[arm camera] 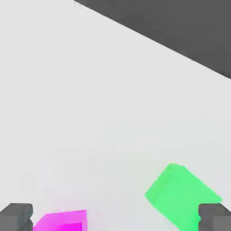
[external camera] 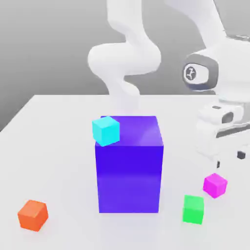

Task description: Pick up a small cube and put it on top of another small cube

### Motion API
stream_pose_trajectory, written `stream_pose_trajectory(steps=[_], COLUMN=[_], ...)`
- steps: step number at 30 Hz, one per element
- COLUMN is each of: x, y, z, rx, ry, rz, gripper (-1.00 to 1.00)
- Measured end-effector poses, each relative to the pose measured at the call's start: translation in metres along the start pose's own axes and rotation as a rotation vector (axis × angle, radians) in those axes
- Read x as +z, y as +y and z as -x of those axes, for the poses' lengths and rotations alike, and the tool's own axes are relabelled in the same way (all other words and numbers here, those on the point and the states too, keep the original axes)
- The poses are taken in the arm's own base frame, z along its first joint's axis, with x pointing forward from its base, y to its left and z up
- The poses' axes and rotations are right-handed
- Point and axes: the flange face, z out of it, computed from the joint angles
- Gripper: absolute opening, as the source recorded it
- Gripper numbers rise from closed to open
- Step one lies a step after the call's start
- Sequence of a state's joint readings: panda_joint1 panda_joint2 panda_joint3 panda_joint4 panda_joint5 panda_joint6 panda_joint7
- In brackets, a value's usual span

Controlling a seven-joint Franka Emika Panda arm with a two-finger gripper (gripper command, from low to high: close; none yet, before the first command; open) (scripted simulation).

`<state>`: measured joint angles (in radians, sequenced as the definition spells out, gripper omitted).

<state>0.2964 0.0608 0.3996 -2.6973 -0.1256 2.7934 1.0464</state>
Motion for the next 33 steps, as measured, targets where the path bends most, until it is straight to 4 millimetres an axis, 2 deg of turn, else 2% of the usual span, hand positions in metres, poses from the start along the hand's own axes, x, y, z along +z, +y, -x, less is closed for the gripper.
stream_pose_trajectory(steps=[2,7,8,14,16,22,33], x=[0.026,0.08,0.086,0.09,0.079,0.026,-0.002], y=[0.001,0.003,0.004,0.004,0.003,0.004,0.031], z=[0.015,0.022,0.023,0.023,0.022,0.017,-0.044], rx=[-0.014,-0.018,-0.019,-0.019,-0.018,0.02,0.669], ry=[-0.031,-0.042,-0.042,-0.041,-0.042,-0.04,-0.035], rz=[0.015,0.019,0.02,0.02,0.019,0.022,0.028], gripper=[0.0,0.0,-1.0,-1.0,-1.0,-1.0,-1.0])
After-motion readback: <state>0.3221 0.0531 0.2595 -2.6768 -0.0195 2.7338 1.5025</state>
